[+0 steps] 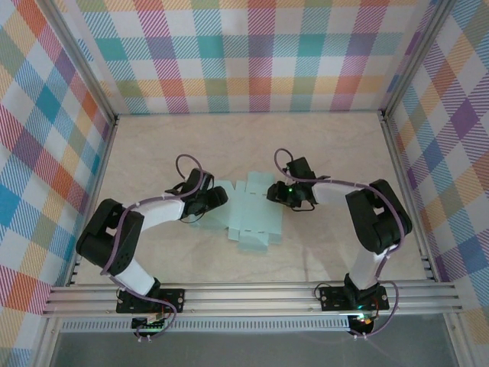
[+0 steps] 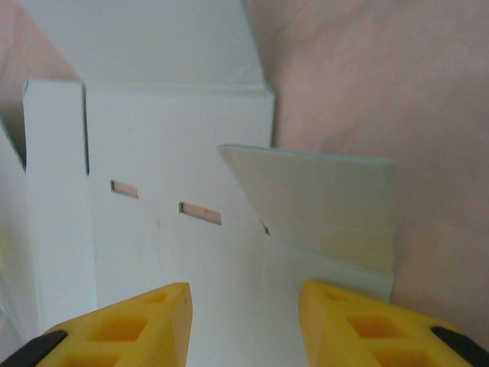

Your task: Fold the paper box

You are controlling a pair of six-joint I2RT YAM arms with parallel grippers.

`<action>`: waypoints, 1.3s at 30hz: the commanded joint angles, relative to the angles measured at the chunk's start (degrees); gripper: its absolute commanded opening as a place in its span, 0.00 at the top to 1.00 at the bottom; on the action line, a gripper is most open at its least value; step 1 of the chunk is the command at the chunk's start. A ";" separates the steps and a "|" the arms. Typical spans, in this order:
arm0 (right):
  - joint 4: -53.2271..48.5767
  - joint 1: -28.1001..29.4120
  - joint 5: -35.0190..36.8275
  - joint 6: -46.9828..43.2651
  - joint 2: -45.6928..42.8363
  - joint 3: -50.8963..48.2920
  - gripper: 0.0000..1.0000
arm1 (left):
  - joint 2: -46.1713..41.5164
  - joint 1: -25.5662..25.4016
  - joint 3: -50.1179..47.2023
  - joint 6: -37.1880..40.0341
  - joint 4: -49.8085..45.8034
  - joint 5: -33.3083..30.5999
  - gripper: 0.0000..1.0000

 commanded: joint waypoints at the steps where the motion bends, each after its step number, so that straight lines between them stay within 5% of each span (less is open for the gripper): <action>1: -1.21 3.60 -1.32 3.36 -0.62 -3.92 0.58 | 3.98 1.60 2.24 3.49 -2.51 2.90 0.25; 9: -2.40 5.21 1.04 1.01 -9.29 -4.72 0.54 | 3.21 2.07 6.19 5.79 -4.77 1.95 0.15; 18: -7.21 0.16 4.07 -7.23 -15.06 -0.74 0.30 | -9.38 -2.68 6.43 14.14 -11.31 -4.92 0.08; 26: -13.32 -8.38 -5.20 -19.27 -8.44 7.25 0.26 | -5.56 -6.34 6.97 9.55 -12.14 0.70 0.28; 31: -19.50 -8.57 -7.08 -29.48 -1.81 15.52 0.26 | -1.37 -6.46 7.80 10.17 -12.60 1.47 0.57; 35: -22.35 -7.76 -12.93 -40.66 2.44 19.81 0.23 | 1.68 -6.46 6.78 9.90 -11.50 1.83 0.67; 39: -23.31 -7.73 -10.51 -48.76 5.40 22.76 0.25 | 3.79 -6.46 5.98 9.29 -10.86 2.59 0.74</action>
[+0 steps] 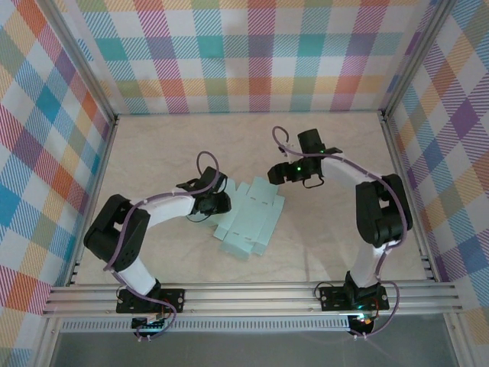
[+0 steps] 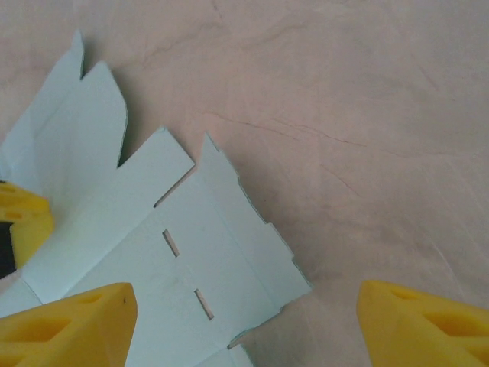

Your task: Fold the paper box

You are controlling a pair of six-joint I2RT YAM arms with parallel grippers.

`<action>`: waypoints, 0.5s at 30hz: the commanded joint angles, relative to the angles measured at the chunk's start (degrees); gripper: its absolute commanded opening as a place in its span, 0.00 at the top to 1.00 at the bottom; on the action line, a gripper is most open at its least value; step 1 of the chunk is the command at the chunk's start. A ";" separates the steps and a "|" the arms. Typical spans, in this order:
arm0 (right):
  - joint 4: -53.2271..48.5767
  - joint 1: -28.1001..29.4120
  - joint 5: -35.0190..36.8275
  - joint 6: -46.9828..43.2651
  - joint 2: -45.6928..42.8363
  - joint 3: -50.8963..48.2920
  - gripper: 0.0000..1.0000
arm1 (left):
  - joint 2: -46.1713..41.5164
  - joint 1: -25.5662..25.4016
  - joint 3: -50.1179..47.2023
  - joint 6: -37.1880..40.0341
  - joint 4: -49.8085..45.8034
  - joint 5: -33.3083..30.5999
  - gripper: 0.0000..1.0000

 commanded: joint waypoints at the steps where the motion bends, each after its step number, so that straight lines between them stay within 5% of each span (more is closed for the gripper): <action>1: -4.10 0.35 -1.45 -11.54 2.36 3.43 0.26 | 1.40 -0.27 -0.72 -1.06 -0.32 1.23 0.75; 15: -13.01 0.16 -5.19 -17.86 6.96 9.27 0.41 | 3.80 -0.19 -1.04 -1.88 -4.50 0.37 0.76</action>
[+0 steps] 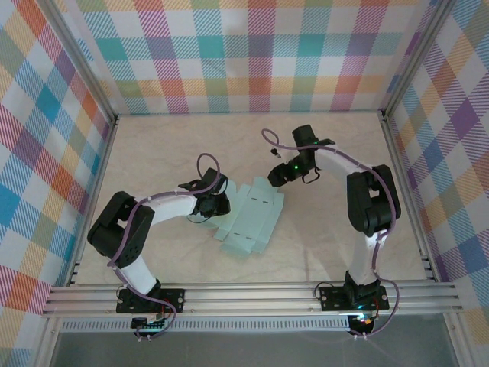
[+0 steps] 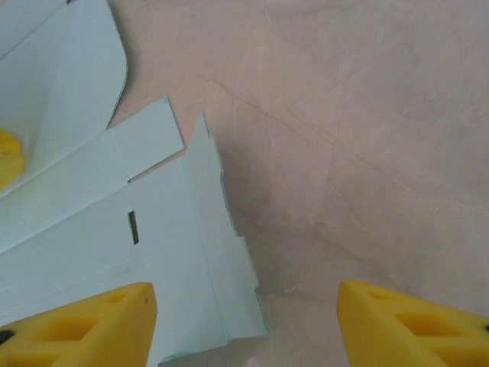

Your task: Fold the paper box

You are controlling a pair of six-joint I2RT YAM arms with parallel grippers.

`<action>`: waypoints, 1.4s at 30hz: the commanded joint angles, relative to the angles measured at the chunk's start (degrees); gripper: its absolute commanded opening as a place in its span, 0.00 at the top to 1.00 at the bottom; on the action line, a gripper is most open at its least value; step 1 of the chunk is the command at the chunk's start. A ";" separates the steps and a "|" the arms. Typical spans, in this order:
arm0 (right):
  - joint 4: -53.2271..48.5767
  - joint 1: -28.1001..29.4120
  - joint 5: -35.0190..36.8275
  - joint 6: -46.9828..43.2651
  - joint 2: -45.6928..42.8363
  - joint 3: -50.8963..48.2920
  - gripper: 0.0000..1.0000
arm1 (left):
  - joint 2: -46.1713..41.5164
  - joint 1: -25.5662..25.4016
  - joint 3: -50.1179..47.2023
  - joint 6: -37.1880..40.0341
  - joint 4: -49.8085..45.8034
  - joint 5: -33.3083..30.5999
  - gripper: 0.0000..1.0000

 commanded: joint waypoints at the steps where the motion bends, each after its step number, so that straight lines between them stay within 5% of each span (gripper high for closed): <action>1: -2.30 0.09 -5.03 -2.40 0.10 0.06 0.45 | 2.06 -0.27 -1.25 -0.46 -3.91 0.24 0.76; 16: 2.01 0.18 -3.65 0.50 1.53 1.09 0.76 | 1.00 -0.20 -0.64 1.92 0.40 -3.07 0.76; 21: 2.44 0.22 -2.60 2.02 0.27 0.31 0.76 | 0.11 -0.29 -0.21 1.74 0.66 -4.26 0.75; 28: 7.44 0.25 3.83 11.46 -4.66 -5.81 0.62 | -0.18 -0.14 0.56 5.44 0.67 -6.70 0.74; 37: 11.68 0.23 -3.88 19.02 -10.46 -18.18 0.51 | 0.28 -0.22 1.82 6.49 1.88 -3.86 0.73; 42: 12.77 1.31 -7.86 19.75 -9.32 -18.87 0.60 | 0.55 -0.18 2.20 7.15 2.60 -3.19 0.72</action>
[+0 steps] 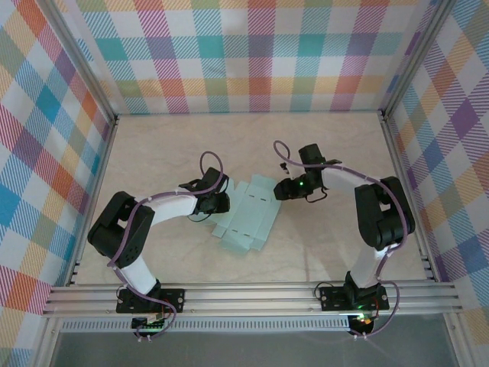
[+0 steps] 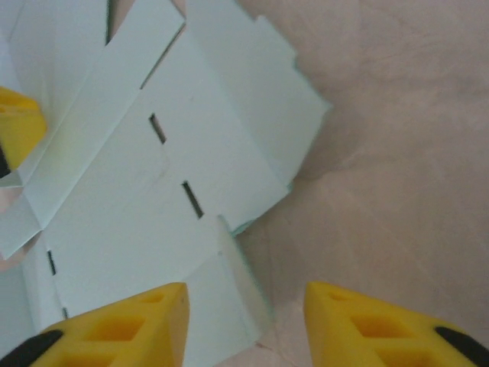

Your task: Fold the paper box

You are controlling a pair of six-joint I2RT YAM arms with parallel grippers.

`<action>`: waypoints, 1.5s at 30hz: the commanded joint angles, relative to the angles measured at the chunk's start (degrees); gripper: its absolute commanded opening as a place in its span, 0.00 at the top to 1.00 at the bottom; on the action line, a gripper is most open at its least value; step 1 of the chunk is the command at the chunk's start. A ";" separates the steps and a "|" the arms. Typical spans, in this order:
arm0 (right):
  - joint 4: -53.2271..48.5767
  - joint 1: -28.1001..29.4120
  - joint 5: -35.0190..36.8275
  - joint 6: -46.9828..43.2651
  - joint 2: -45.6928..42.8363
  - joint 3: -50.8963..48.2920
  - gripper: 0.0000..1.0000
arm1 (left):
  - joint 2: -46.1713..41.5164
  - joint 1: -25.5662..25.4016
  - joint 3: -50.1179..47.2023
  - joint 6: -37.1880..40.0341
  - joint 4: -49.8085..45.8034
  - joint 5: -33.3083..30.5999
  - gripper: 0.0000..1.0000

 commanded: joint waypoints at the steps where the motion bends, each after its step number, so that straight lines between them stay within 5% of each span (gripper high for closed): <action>1: 2.42 1.54 -5.03 1.52 0.22 -0.36 0.62 | 0.67 -0.10 1.99 1.66 0.76 0.90 0.71; 12: 9.64 6.39 -2.32 8.09 -3.87 -9.91 0.81 | -0.22 -0.10 6.98 4.46 -0.95 -0.51 0.59; 17: 11.97 7.70 0.25 11.02 -7.02 -13.47 0.69 | 0.28 -0.10 8.42 4.44 -0.12 0.40 0.57; 22: 12.58 7.55 6.78 10.37 -10.97 -13.41 0.45 | -2.51 -0.07 6.15 3.63 -1.45 0.34 0.59; 28: 10.71 6.08 9.17 5.81 -6.22 -6.56 0.39 | -7.13 0.04 -1.65 0.20 -0.07 0.84 0.63; 35: 2.62 5.76 8.06 0.66 4.74 6.03 0.48 | -8.91 0.33 -6.52 -1.49 0.64 0.03 0.71; 45: 0.03 6.50 0.96 -2.04 8.40 8.44 0.71 | -6.71 0.52 -8.15 -1.88 1.88 -0.11 0.75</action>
